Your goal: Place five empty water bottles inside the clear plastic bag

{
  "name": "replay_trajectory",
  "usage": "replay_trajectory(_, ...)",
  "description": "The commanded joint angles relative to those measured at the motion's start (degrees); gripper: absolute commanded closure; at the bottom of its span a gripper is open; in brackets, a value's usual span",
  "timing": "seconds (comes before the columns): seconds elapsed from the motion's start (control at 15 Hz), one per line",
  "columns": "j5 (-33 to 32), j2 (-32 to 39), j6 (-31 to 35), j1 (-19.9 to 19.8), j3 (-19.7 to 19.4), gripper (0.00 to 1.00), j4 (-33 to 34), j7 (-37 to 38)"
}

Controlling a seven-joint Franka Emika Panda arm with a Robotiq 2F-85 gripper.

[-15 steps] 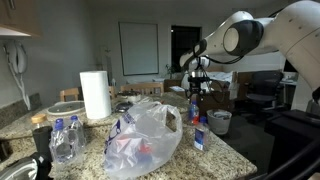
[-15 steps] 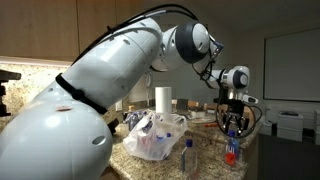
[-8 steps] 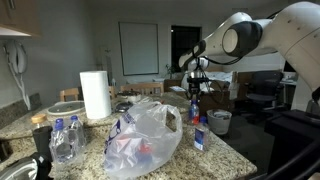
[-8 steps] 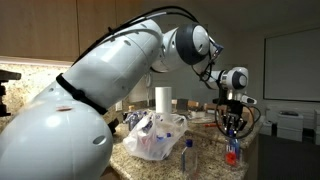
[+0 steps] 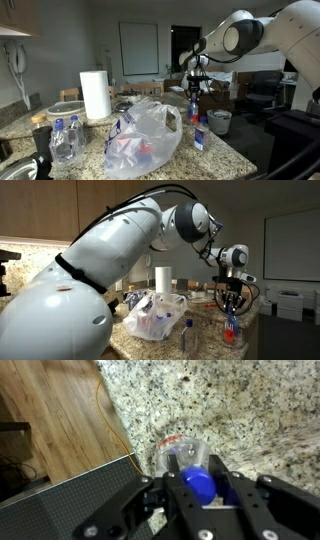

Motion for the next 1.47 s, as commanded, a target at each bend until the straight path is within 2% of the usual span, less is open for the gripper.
replay_trajectory(0.0,5.82,-12.25,1.25,-2.01,1.67,0.9,-11.4,-2.71)
replay_trajectory(0.33,19.44,-24.93,0.58,-4.59,2.58,0.9,-22.86,-7.99)
replay_trajectory(0.6,30.51,-29.58,0.34,-3.28,3.36,0.9,-31.39,-14.67)
replay_trajectory(0.87,37.8,-24.65,-3.38,1.0,5.84,0.9,-30.0,-14.79)
replay_trajectory(1.13,39.24,-17.06,-7.11,5.87,8.45,0.9,-23.8,-11.35)
replay_trajectory(1.27,39.1,-14.88,-10.04,6.9,8.85,0.9,-21.84,-9.77)
replay_trajectory(1.4,40.17,-16.35,-10.57,6.47,8.15,0.9,-23.89,-9.69)
